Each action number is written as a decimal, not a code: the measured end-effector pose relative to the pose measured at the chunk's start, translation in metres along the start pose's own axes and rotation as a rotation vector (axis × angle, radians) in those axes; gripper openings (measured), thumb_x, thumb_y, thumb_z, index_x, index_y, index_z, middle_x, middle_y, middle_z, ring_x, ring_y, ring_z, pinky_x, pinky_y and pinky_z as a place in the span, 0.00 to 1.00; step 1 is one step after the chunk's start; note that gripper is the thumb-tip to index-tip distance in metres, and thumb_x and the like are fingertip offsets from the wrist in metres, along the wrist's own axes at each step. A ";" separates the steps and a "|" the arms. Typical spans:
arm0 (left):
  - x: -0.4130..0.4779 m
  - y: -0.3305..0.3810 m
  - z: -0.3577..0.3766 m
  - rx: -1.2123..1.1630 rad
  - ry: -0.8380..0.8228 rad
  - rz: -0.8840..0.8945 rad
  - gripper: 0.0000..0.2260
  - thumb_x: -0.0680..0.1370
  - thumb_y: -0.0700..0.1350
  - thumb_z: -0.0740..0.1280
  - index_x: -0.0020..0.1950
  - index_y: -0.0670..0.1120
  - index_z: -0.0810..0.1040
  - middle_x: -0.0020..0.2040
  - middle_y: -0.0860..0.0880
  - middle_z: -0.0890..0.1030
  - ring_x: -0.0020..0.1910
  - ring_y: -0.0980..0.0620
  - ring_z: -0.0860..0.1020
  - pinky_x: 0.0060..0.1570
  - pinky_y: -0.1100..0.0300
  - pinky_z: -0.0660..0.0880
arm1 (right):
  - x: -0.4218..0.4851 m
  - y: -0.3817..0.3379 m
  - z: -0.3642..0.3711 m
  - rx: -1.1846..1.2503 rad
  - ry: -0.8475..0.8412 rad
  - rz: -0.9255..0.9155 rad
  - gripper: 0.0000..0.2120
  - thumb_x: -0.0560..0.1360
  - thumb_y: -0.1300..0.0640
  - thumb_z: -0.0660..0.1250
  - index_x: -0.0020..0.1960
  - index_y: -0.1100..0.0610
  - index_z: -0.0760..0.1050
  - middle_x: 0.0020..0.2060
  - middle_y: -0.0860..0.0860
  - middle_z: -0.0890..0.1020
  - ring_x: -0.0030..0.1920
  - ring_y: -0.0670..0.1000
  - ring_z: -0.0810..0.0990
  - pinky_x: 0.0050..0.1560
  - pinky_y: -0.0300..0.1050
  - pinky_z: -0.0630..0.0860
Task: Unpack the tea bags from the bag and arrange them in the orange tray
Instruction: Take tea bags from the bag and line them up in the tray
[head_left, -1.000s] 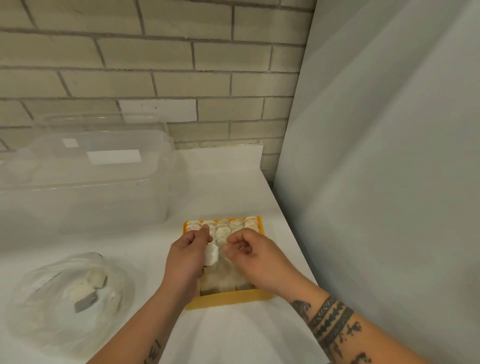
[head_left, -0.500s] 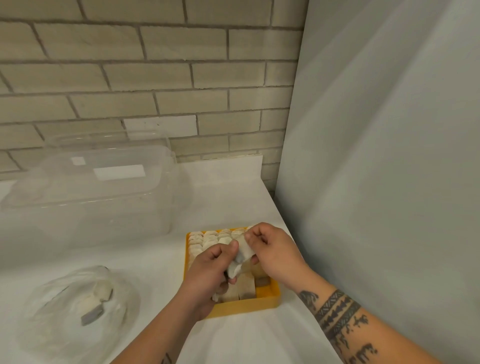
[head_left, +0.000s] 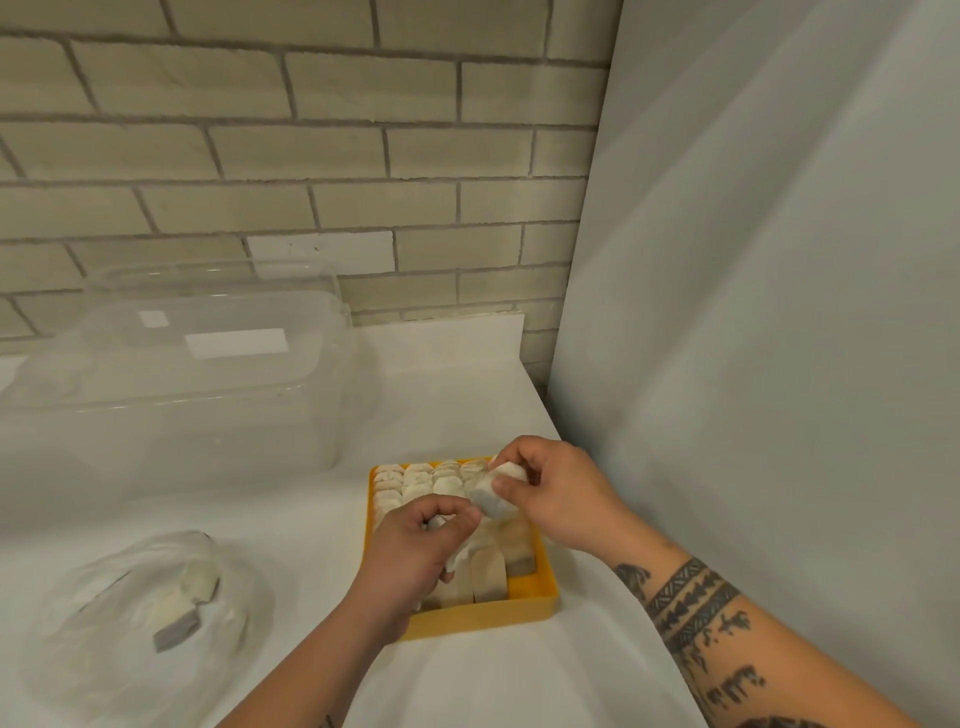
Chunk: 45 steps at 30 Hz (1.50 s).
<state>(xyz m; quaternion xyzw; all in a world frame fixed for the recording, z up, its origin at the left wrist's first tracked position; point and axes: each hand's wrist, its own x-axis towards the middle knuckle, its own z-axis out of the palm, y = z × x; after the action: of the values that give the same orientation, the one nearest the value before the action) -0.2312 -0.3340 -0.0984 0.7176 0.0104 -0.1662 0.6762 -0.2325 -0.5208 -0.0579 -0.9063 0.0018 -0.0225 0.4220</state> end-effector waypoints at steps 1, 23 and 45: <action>0.001 -0.003 -0.004 0.016 0.029 0.007 0.03 0.76 0.49 0.75 0.44 0.52 0.87 0.33 0.56 0.79 0.31 0.54 0.72 0.26 0.65 0.69 | 0.000 0.001 -0.003 -0.041 -0.023 0.012 0.03 0.76 0.52 0.72 0.45 0.45 0.79 0.41 0.42 0.83 0.41 0.41 0.81 0.42 0.37 0.78; 0.005 -0.012 -0.026 -0.044 0.187 0.014 0.03 0.76 0.48 0.75 0.44 0.49 0.85 0.32 0.60 0.79 0.31 0.55 0.71 0.25 0.67 0.69 | -0.001 0.024 0.035 -0.900 -0.210 -0.069 0.16 0.72 0.58 0.72 0.58 0.51 0.73 0.55 0.50 0.74 0.55 0.53 0.73 0.43 0.46 0.71; 0.007 -0.002 -0.021 -0.180 0.256 -0.138 0.21 0.85 0.56 0.56 0.50 0.44 0.83 0.25 0.47 0.75 0.28 0.48 0.72 0.29 0.58 0.65 | -0.012 -0.003 0.040 -0.408 -0.085 0.014 0.13 0.76 0.44 0.69 0.58 0.47 0.76 0.56 0.44 0.75 0.58 0.46 0.70 0.58 0.42 0.71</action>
<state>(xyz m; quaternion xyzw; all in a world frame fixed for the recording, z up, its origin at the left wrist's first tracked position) -0.2205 -0.3149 -0.1012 0.6669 0.1606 -0.1179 0.7181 -0.2424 -0.4879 -0.0821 -0.9731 -0.0051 0.0196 0.2296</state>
